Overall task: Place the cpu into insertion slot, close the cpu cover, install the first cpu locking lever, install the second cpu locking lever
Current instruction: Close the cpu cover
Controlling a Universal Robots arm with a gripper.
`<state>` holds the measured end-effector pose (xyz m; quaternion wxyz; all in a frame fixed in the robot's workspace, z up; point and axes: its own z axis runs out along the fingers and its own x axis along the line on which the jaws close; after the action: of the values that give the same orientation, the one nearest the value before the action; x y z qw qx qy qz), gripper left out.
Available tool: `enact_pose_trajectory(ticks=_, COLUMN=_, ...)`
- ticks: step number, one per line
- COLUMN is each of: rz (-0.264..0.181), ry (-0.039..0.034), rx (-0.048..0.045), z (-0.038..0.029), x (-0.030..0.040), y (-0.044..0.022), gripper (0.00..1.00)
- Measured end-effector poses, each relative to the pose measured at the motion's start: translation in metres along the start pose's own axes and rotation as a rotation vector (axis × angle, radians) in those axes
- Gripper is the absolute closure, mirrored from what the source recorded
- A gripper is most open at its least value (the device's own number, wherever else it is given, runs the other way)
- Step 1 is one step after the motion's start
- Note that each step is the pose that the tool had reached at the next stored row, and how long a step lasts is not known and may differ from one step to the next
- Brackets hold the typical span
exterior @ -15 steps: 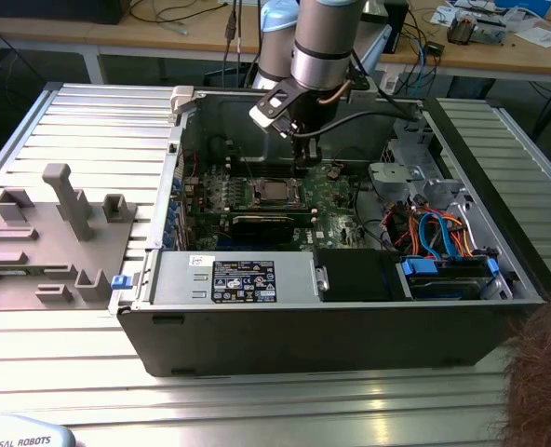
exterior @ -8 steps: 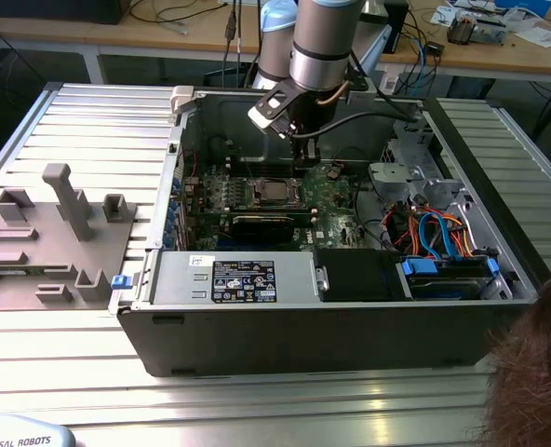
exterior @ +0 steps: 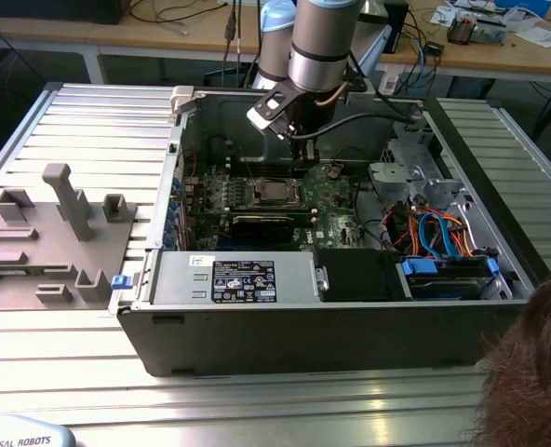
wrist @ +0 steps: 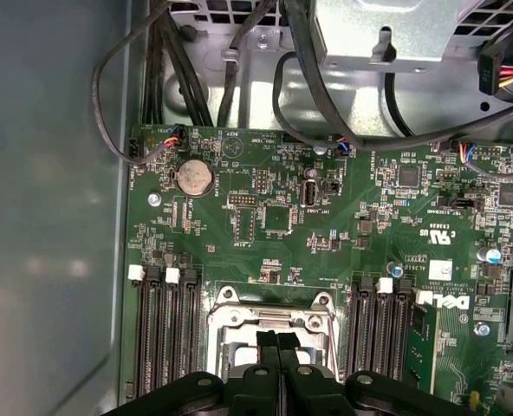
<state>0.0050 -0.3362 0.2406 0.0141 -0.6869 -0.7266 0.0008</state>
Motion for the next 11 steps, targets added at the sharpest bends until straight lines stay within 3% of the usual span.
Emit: enact_pose_trajectory(ticks=11, rz=0.0, ry=0.0, rx=0.0, z=0.0023, x=0.0, y=-0.003, gripper=0.89)
